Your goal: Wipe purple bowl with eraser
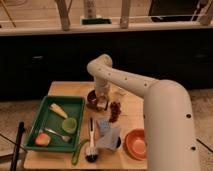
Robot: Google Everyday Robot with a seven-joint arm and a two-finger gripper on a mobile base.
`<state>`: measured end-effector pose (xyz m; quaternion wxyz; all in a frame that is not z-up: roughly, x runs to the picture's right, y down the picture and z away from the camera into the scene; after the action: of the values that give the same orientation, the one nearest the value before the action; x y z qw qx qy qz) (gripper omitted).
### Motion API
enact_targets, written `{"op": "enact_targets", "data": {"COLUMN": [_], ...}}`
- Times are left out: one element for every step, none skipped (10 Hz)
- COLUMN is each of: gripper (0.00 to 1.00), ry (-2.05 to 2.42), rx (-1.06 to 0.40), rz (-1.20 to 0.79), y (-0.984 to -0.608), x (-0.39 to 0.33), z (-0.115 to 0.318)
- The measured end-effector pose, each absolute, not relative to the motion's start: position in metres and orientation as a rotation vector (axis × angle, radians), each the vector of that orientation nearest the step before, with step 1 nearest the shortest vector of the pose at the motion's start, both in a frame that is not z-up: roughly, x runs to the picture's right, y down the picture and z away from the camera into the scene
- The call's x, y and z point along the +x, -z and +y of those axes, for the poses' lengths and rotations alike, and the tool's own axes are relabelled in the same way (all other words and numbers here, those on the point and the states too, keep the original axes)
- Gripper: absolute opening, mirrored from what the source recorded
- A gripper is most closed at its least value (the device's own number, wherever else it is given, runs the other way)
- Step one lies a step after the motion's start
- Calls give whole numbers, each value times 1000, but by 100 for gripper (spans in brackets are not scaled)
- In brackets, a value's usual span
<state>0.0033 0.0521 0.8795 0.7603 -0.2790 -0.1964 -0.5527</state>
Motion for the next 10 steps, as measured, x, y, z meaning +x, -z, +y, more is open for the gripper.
{"op": "enact_targets", "data": {"gripper": [0, 0, 0, 0, 0, 0, 0, 0, 0, 0], "ry": [1177, 1168, 1168, 1171, 1183, 1202, 1228, 1255, 1288, 1312], "rx": [-597, -588, -586, -580, -574, -567, -561, -560, -555, -553], "rz": [-420, -418, -416, -414, -416, -423, -430, -436, -452, -469], "y": [-885, -887, -888, -888, -888, -888, -887, -888, -886, -884], "x": [7, 6, 3, -1, -12, -26, -39, -49, -64, -74], "z": [42, 34, 28, 22, 17, 14, 13, 13, 16, 20]}}
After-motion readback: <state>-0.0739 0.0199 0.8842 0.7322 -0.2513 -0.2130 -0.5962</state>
